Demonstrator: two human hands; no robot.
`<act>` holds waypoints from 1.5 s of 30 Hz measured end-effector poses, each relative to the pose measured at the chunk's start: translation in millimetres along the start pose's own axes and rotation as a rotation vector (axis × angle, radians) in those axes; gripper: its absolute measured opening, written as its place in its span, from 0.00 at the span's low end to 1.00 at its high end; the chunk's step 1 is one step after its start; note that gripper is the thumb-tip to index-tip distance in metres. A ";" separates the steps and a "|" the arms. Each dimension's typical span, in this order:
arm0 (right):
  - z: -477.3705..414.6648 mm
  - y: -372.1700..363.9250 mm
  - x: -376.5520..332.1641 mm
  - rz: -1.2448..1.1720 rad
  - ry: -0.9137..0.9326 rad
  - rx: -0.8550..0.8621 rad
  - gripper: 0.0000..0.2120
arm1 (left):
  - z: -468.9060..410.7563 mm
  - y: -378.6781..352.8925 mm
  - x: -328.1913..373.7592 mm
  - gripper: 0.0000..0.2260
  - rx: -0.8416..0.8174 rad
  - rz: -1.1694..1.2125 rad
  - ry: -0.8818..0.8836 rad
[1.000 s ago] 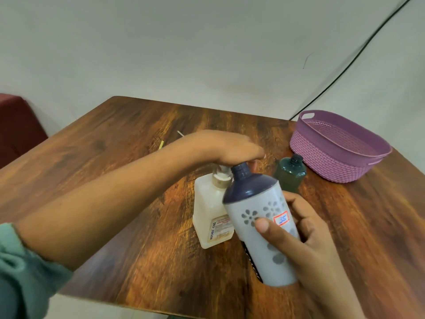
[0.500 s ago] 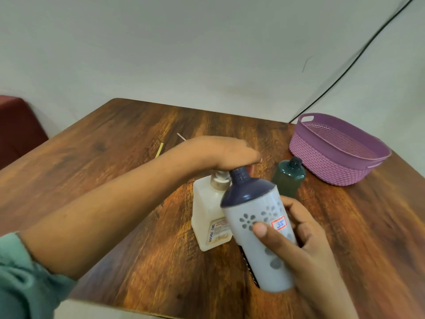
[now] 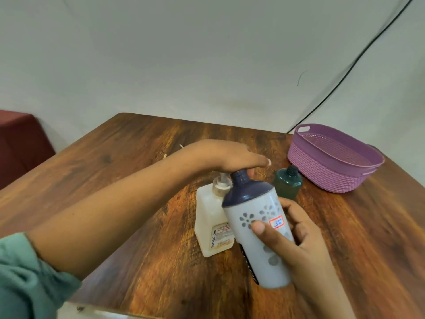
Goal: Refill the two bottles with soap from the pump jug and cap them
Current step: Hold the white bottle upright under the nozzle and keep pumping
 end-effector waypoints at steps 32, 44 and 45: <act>-2.0 1.4 1.1 0.019 0.008 -0.001 0.31 | -3.6 0.1 -0.8 0.16 0.053 0.072 -0.073; -1.6 1.9 -7.5 0.012 0.020 -0.001 0.30 | -6.5 14.3 6.0 0.16 0.129 -0.001 -0.087; -2.3 2.9 -6.2 0.014 0.017 -0.002 0.31 | -7.3 12.0 5.2 0.16 0.122 0.002 -0.083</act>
Point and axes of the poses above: each hand's wrist, its own z-axis away from the middle knuckle, its own y-axis out of the back of the hand, x = y × z, the point moved 6 cm from there along -z, towards the middle knuckle, and after that the axes turned 2 degrees about -x, right-handed, at the moved point
